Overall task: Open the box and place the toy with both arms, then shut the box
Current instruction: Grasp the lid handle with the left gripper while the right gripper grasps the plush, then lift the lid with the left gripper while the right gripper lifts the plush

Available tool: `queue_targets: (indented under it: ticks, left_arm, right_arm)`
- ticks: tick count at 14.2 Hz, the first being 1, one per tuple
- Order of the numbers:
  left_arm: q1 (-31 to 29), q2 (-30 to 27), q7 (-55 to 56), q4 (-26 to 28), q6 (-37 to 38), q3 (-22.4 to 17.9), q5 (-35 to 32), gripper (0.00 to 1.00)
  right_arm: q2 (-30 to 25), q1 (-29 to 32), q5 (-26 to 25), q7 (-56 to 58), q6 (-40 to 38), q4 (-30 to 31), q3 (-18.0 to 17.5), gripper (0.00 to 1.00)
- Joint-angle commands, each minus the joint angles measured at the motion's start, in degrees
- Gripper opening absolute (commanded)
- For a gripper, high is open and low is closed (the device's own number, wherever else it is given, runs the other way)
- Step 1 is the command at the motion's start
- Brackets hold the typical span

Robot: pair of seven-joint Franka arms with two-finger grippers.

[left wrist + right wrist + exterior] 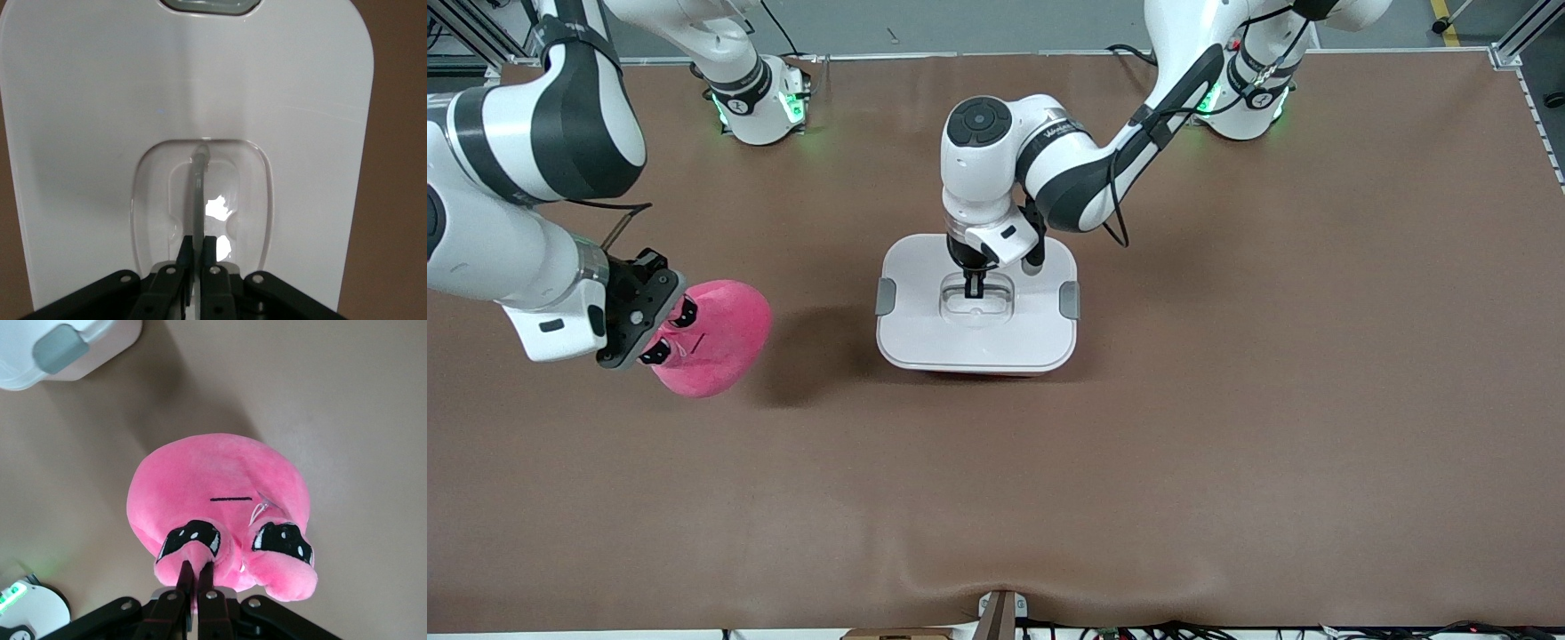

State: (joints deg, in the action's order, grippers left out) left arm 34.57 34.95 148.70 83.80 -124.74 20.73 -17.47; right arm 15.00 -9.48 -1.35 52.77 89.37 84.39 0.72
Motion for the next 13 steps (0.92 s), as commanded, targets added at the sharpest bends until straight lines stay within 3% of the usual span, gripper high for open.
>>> queue_targets:
  ticks: [1, 7, 10, 13]
  left_arm:
    - [0.4, -1.0, 0.7, -0.6, 0.4, -0.4, -1.7, 0.0]
    - [-0.8, -5.3, -4.2, -0.6, 4.7, -0.4, -1.6, 0.0]
    - [-5.1, -8.6, -12.3, -0.5, 8.5, 0.4, -0.5, 0.0]
    - [-10.0, -11.5, -21.9, -0.6, 10.0, 0.3, 5.2, 0.0]
  right_arm:
    - [-1.3, -2.5, -0.5, 3.2, -0.8, -1.7, 0.0, 0.0]
    - [-1.9, -6.2, -0.7, 12.7, -0.4, -1.8, 0.1, 0.0]
    - [-2.7, -7.7, -0.7, 16.7, 0.5, -1.9, 0.1, 0.0]
    - [-2.6, -9.8, -0.8, 20.5, 1.1, -3.6, 0.1, 0.0]
